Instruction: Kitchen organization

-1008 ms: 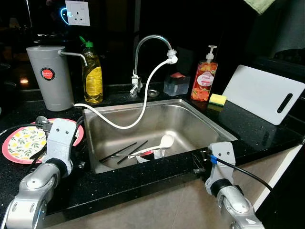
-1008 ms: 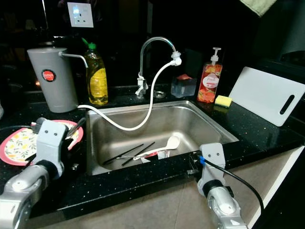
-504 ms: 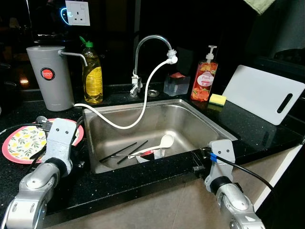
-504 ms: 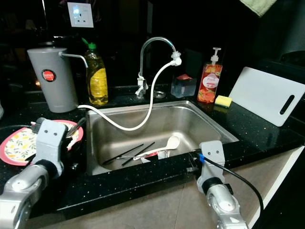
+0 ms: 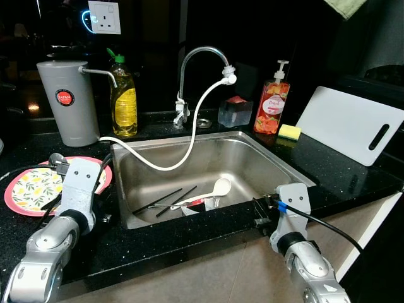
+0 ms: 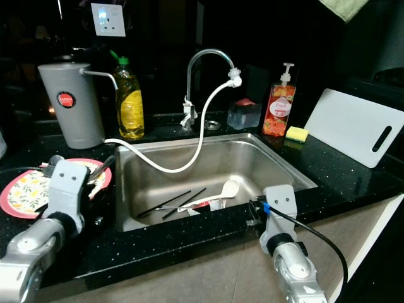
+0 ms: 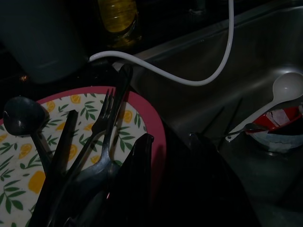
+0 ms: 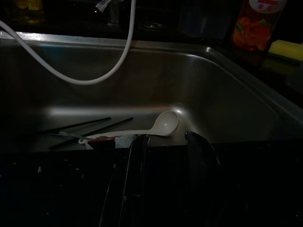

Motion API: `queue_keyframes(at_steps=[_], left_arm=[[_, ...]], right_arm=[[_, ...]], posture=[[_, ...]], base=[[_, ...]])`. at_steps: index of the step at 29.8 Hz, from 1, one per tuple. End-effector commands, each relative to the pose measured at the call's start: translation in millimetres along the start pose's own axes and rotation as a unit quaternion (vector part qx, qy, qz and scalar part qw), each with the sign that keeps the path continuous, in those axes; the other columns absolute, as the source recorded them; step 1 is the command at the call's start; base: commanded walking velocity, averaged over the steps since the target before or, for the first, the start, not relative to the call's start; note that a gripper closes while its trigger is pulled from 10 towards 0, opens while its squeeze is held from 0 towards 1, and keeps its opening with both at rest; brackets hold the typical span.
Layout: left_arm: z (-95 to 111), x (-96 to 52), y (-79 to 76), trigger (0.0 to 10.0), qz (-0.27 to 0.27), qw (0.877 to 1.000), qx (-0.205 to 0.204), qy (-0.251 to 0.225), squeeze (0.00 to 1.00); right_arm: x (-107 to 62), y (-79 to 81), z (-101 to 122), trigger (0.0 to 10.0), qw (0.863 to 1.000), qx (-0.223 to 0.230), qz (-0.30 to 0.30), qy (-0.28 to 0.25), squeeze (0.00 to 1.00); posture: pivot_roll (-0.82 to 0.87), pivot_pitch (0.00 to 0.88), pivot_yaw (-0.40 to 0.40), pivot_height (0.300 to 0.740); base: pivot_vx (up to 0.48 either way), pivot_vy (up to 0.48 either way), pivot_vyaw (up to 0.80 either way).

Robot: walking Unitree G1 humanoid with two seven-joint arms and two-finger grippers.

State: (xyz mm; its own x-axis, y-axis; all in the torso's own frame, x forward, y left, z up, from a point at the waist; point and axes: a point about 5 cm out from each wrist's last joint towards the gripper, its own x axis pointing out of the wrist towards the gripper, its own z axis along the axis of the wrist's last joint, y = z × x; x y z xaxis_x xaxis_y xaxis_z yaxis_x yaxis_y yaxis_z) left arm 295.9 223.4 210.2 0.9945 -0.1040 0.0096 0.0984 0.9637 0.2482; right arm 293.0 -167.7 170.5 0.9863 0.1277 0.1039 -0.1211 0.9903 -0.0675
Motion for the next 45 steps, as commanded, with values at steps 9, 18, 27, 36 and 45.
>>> queue_keyframes(at_steps=[9, 18, 27, 36, 45], left_arm=[[1.0, 2.9, 1.8, 10.0, 0.001, 1.000, 0.006, -0.002, 0.00], [1.1, 2.3, 1.3, 10.0, 0.001, 1.000, 0.002, -0.001, 0.00], [1.2, 2.2, 1.4, 10.0, 0.003, 1.000, 0.003, -0.002, 0.00], [0.5, 4.3, 3.2, 10.0, 0.010, 1.000, 0.006, -0.003, 0.00], [0.4, 5.0, 3.2, 10.0, 0.006, 1.000, 0.005, -0.001, 0.00]], right_arm=[[-1.6, 0.0, -0.6, 10.0, 1.000, 0.006, -0.010, 0.003, 0.00], [-1.6, 2.9, -1.2, 10.0, 1.000, 0.010, -0.009, 0.004, 0.00], [-0.2, 2.6, -0.5, 10.0, 1.000, 0.010, -0.008, 0.003, 0.00], [1.7, 2.2, 1.9, 10.0, 1.000, 0.008, -0.007, 0.000, 0.00], [-0.9, 2.7, -0.3, 10.0, 1.000, 0.011, -0.012, 0.002, 0.00]], posture=[[-0.02, 0.002, -0.042, 0.740], [-0.01, 0.008, -0.047, 0.740], [-0.01, 0.007, -0.056, 0.740], [-0.02, 0.001, -0.056, 0.740], [-0.02, 0.006, -0.045, 0.740]], base=[[0.000, 0.000, 0.00], [0.000, 0.000, 0.00], [0.000, 0.000, 0.00], [0.000, 0.000, 0.00], [0.000, 0.000, 0.00]])
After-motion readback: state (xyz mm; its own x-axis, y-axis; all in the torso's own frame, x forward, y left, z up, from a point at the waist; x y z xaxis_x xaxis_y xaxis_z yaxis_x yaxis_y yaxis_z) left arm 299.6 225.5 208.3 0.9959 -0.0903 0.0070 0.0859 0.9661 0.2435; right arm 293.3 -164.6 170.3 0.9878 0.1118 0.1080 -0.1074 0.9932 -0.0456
